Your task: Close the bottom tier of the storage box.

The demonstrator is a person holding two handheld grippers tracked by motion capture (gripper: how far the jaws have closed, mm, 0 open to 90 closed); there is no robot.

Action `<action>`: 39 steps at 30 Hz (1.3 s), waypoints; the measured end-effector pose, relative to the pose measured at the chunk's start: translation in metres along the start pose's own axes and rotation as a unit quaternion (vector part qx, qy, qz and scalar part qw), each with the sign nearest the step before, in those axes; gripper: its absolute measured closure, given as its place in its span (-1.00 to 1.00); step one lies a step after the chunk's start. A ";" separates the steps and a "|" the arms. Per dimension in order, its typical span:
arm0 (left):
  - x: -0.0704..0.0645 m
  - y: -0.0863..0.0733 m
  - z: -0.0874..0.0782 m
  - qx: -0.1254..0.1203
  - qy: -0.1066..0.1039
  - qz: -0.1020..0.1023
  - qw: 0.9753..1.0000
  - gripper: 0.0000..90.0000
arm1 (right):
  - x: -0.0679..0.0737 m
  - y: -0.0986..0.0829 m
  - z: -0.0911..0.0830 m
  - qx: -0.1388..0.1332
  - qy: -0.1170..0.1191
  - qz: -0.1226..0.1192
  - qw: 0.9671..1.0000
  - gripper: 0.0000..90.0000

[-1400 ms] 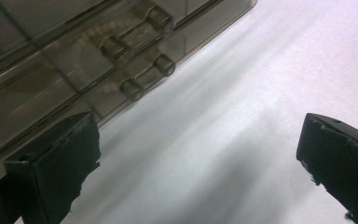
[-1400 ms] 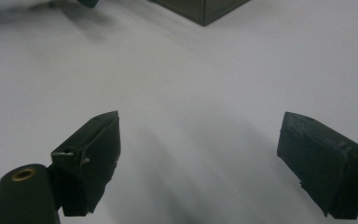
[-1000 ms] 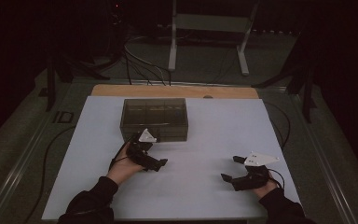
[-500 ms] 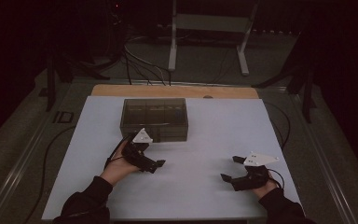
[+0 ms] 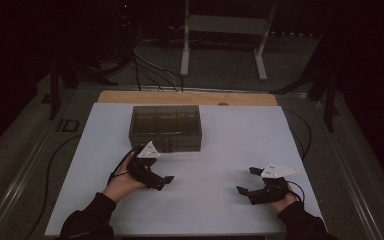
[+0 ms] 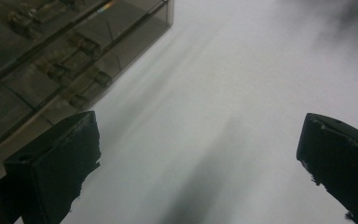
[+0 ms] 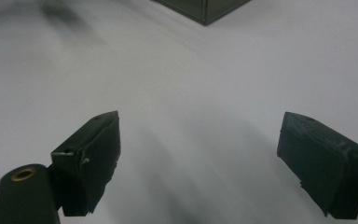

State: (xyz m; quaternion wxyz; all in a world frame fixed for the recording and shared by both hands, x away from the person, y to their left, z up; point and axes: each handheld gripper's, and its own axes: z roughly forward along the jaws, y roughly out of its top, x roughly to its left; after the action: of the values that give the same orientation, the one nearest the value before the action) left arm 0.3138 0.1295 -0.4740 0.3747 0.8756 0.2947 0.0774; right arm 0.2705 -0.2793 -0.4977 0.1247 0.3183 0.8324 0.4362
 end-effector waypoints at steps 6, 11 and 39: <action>-0.002 -0.010 -0.005 0.004 0.004 0.003 1.000 -1.00 | 0.000 0.000 0.000 0.000 0.000 0.000 1.000 -0.70; -0.003 -0.019 -0.011 0.007 0.010 0.004 1.000 -1.00 | 0.001 0.000 0.001 0.001 -0.001 -0.002 1.000 -0.70; -0.009 -0.068 -0.042 0.019 0.009 -0.012 1.000 -1.00 | 0.002 0.001 0.002 0.004 0.000 -0.002 1.000 -0.70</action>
State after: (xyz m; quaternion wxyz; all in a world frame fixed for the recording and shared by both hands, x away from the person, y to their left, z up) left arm 0.2607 0.1874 -0.4917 0.3562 0.8784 0.3096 0.0753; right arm 0.2703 -0.2767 -0.4983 0.1243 0.3169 0.8349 0.4326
